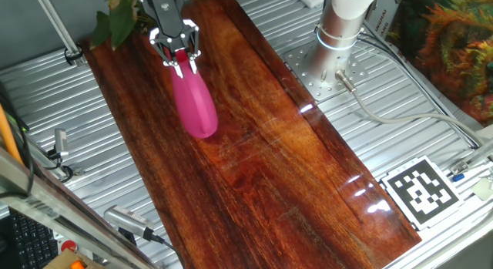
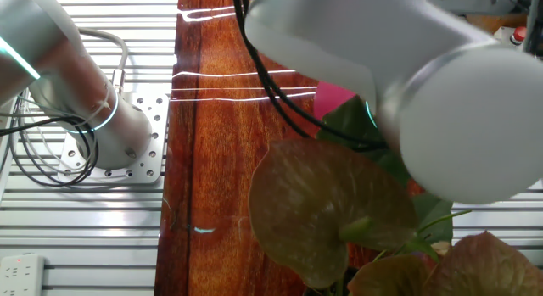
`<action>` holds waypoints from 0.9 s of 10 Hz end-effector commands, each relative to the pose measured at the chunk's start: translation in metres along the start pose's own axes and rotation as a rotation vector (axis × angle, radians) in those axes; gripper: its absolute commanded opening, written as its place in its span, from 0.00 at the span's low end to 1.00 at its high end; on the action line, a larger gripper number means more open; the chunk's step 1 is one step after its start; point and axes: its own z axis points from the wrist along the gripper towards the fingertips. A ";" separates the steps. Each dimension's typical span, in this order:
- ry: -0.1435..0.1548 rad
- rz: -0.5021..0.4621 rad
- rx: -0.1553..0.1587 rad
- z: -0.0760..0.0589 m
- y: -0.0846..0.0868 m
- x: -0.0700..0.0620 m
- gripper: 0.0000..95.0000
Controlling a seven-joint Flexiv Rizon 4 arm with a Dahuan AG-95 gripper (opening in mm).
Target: Water the plant
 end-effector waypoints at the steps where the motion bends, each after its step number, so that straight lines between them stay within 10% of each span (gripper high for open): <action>1: -0.014 -0.004 -0.001 -0.007 -0.001 -0.002 0.00; 9: -0.058 -0.016 0.001 0.000 -0.002 0.006 0.00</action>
